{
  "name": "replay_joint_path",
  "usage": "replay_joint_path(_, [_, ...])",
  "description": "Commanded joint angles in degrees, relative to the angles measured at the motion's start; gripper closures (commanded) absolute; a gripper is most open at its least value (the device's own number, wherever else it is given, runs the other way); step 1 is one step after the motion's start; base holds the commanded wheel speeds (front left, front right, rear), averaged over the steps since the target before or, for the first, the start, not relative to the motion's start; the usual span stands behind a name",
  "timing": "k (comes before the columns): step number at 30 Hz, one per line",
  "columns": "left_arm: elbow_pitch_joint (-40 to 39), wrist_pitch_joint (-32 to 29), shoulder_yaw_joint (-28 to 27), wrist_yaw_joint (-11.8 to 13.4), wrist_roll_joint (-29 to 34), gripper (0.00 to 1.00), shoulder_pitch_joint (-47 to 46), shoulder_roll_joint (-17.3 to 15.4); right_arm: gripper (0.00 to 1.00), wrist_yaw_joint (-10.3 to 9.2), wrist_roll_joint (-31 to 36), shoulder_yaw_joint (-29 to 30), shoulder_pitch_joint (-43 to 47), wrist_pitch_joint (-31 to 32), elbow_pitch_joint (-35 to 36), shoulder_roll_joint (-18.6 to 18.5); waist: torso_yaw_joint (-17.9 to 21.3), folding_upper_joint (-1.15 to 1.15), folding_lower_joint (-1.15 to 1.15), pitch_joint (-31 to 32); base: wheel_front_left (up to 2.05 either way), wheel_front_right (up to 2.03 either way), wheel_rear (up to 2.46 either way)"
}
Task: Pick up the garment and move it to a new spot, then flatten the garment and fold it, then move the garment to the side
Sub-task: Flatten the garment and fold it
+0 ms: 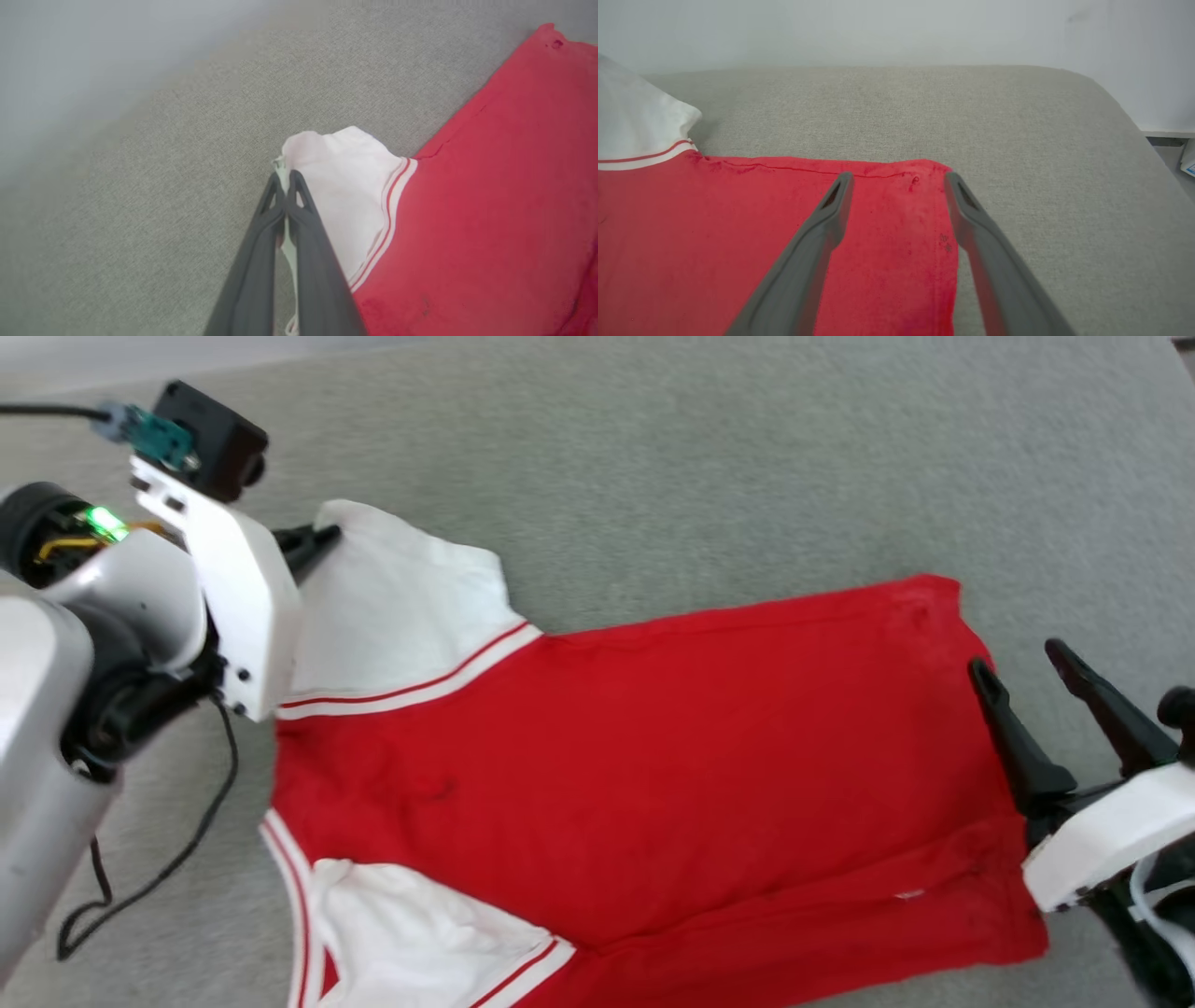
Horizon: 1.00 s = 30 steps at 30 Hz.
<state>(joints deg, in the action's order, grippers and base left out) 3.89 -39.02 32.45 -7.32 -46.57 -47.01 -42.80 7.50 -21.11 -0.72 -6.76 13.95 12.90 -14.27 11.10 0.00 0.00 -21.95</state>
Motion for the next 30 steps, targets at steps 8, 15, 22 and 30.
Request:
replay_joint_path(8, [-12.1,2.6,1.9,0.1,0.0,1.00,4.6,-1.0,0.00,-0.03,-1.4,0.5,-5.6,26.1,-2.8,-11.0,-7.5,0.00,0.00,2.6,0.00,0.00,0.00])
replay_joint_path(15, [-19.1,3.8,2.4,1.2,1.0,1.00,6.6,-1.1,0.00,-0.03,-0.5,0.1,-11.6,38.0,-5.6,-15.9,-10.8,0.00,0.00,0.8,0.00,0.00,0.00])
replay_joint_path(22, [-24.8,5.3,2.7,1.6,2.0,1.00,7.8,-1.1,0.00,-0.03,1.2,-3.8,-18.4,43.8,-12.4,-19.9,-13.4,0.00,0.00,-1.9,0.00,0.00,0.00])
replay_joint_path(30, [-26.7,6.5,3.3,1.6,2.9,1.00,7.9,-0.4,0.00,-0.03,1.9,-9.5,-21.1,44.1,-20.5,-20.9,-15.9,0.00,0.00,-4.4,0.00,0.00,0.00])
